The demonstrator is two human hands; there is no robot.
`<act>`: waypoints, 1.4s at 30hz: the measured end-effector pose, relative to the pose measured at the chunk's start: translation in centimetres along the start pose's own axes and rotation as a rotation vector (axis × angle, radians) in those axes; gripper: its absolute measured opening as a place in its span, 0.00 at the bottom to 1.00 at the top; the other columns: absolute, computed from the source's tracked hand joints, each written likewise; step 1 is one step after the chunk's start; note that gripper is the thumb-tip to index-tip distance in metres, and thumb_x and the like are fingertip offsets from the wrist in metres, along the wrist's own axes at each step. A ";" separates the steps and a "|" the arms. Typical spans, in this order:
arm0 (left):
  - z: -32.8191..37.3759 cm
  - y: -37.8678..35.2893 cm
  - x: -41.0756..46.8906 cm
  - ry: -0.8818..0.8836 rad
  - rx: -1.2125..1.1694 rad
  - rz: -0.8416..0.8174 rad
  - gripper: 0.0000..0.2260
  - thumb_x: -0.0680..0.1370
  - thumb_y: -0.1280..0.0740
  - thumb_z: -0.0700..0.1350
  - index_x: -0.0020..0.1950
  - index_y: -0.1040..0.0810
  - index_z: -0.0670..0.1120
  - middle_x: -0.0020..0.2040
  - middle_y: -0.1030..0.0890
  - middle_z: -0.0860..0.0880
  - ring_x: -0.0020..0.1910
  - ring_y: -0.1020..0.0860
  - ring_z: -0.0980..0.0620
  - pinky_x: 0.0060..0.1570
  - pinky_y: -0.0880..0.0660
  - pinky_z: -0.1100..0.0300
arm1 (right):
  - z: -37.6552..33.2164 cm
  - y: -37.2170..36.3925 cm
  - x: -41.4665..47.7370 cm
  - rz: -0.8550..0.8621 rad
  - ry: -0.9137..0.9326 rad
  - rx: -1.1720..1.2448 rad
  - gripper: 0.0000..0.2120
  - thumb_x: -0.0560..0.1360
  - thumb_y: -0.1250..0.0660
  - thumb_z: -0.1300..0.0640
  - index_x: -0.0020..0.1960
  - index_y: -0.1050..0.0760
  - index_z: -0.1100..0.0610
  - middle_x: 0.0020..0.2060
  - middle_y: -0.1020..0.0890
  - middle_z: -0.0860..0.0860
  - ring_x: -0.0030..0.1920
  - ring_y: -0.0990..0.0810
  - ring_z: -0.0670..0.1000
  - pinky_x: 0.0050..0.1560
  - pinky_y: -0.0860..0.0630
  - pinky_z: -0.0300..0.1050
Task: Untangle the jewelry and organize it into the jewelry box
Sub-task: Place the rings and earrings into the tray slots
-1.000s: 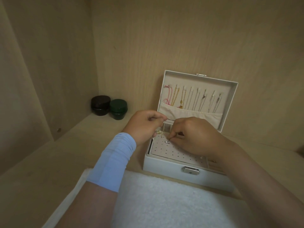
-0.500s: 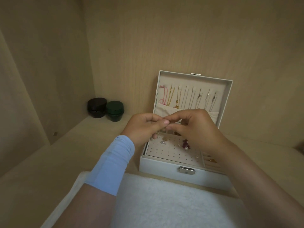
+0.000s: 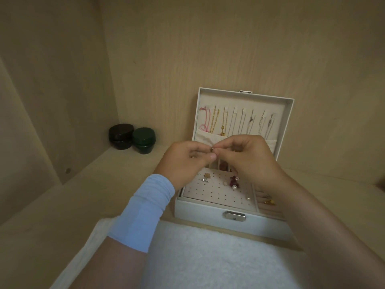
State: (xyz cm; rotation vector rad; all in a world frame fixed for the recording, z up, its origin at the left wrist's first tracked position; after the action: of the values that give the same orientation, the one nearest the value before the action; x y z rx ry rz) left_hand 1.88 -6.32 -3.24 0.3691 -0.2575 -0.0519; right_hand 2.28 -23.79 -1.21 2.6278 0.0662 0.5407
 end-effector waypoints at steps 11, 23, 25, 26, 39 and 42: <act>-0.2 -0.2 0.2 0.050 -0.120 0.107 0.04 0.71 0.24 0.46 0.44 0.14 0.54 0.39 0.15 0.57 0.37 0.20 0.61 0.44 0.22 0.59 | -0.3 0.0 0.0 0.009 0.011 -0.184 0.03 0.70 0.22 0.52 0.44 0.13 0.47 0.37 0.15 0.41 0.38 0.19 0.36 0.39 0.26 0.27; -0.3 0.2 0.0 -0.059 0.639 -0.168 0.15 0.78 0.37 0.40 0.49 0.16 0.58 0.54 0.20 0.56 0.52 0.22 0.53 0.54 0.25 0.59 | 0.3 -0.5 -1.2 -0.158 0.196 -0.829 0.03 0.75 0.30 0.50 0.44 0.17 0.44 0.37 0.21 0.38 0.36 0.27 0.39 0.34 0.39 0.29; -0.2 0.3 0.0 -0.067 0.637 -0.174 0.15 0.79 0.38 0.39 0.51 0.15 0.57 0.55 0.20 0.56 0.53 0.22 0.53 0.54 0.26 0.60 | 0.3 -0.7 -1.2 -0.151 0.224 -0.844 0.03 0.75 0.30 0.51 0.44 0.17 0.45 0.40 0.18 0.40 0.39 0.25 0.40 0.35 0.36 0.32; -0.2 0.3 0.1 -0.069 0.636 -0.175 0.15 0.79 0.38 0.39 0.51 0.16 0.57 0.56 0.20 0.55 0.53 0.22 0.53 0.53 0.27 0.61 | 0.4 -0.8 -1.2 -0.148 0.234 -0.853 0.03 0.75 0.30 0.51 0.44 0.17 0.45 0.40 0.17 0.40 0.40 0.24 0.41 0.35 0.34 0.34; -0.5 0.2 -0.3 -0.158 0.602 -0.130 0.09 0.77 0.35 0.45 0.49 0.17 0.58 0.50 0.22 0.60 0.50 0.23 0.56 0.52 0.24 0.56 | 0.0 0.7 -1.0 -0.306 0.126 -0.685 0.05 0.77 0.34 0.50 0.45 0.19 0.44 0.46 0.21 0.41 0.43 0.24 0.39 0.47 0.25 0.42; 0.3 -0.2 -0.6 -0.215 0.548 -0.065 0.08 0.77 0.34 0.47 0.50 0.18 0.58 0.50 0.22 0.61 0.49 0.24 0.59 0.50 0.24 0.59 | -0.5 3.9 -1.0 -0.194 0.091 -0.542 0.05 0.78 0.32 0.50 0.48 0.18 0.45 0.47 0.19 0.39 0.40 0.25 0.31 0.41 0.33 0.32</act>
State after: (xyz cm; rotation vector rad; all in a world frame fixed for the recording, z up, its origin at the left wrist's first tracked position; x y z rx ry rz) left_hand 1.23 -6.54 -3.16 0.9193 -0.4739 -0.0856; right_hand 0.96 -27.26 0.56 2.0441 0.1746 0.5237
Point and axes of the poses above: each hand's wrist, its own x-axis towards the middle knuckle, its own y-axis out of the back of the hand, z = x × y, the point moved 1 cm from there along x, towards the middle knuckle
